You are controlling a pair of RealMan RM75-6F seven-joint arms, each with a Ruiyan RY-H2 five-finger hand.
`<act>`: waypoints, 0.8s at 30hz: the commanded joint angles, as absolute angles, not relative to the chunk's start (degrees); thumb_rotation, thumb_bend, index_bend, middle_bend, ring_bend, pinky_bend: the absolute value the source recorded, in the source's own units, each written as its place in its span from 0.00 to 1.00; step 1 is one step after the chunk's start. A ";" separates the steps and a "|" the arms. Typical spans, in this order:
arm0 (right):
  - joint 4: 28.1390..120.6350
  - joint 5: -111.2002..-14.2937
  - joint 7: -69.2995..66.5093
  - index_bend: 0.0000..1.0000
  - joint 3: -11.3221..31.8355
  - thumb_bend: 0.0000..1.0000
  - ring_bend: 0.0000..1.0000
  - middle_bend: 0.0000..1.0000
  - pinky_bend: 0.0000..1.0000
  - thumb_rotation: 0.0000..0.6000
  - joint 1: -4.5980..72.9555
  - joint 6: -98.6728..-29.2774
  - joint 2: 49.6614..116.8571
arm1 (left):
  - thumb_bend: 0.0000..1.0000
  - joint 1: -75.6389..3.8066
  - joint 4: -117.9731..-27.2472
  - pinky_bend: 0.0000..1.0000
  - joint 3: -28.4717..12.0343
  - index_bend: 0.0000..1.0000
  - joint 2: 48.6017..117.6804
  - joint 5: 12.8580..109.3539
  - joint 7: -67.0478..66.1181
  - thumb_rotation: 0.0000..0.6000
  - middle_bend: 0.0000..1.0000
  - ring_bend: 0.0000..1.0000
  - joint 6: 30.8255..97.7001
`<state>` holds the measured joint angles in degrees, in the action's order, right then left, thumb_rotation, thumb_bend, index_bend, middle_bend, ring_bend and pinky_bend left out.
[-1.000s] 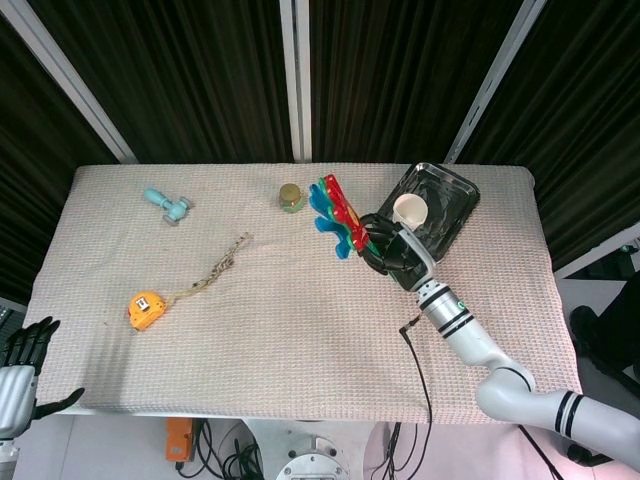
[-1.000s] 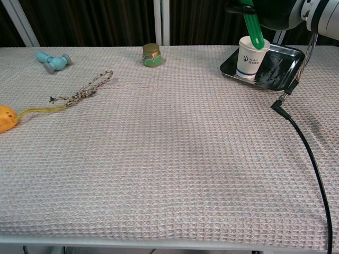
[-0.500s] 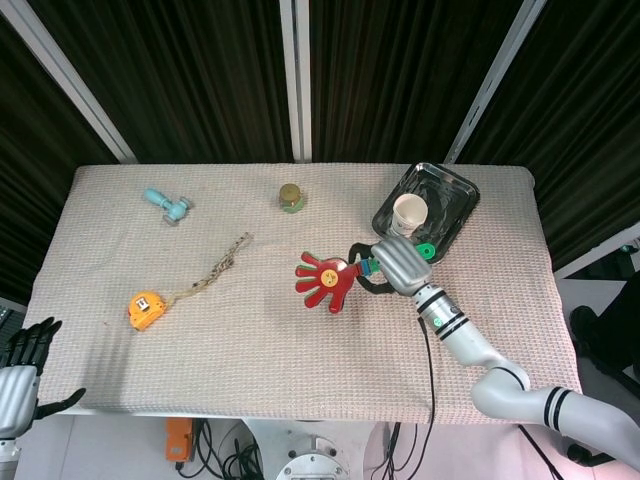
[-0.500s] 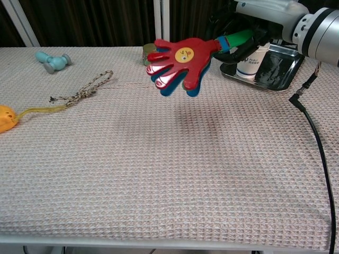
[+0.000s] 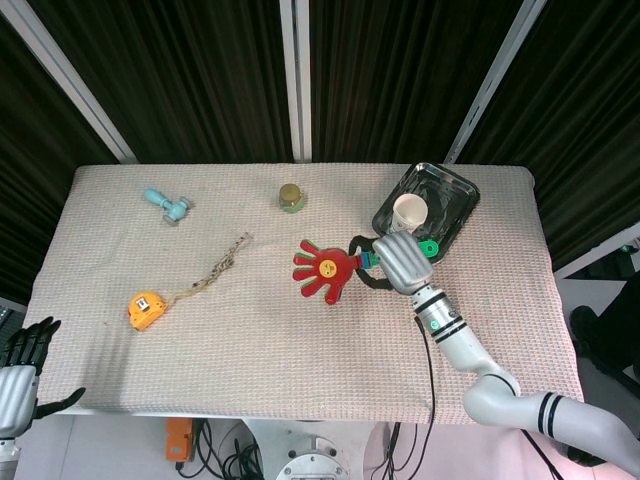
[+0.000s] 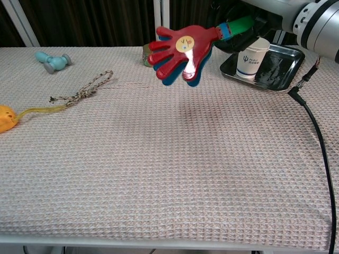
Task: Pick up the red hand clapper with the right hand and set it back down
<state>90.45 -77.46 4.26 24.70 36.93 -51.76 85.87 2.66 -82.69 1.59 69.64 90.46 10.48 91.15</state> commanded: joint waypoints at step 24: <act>81.56 -93.79 -63.08 0.78 23.66 0.32 0.78 0.74 0.98 1.00 37.36 -46.24 82.01 | 0.03 2.37 -82.39 0.02 1.70 0.05 69.73 90.60 10.58 1.00 0.03 0.00 90.84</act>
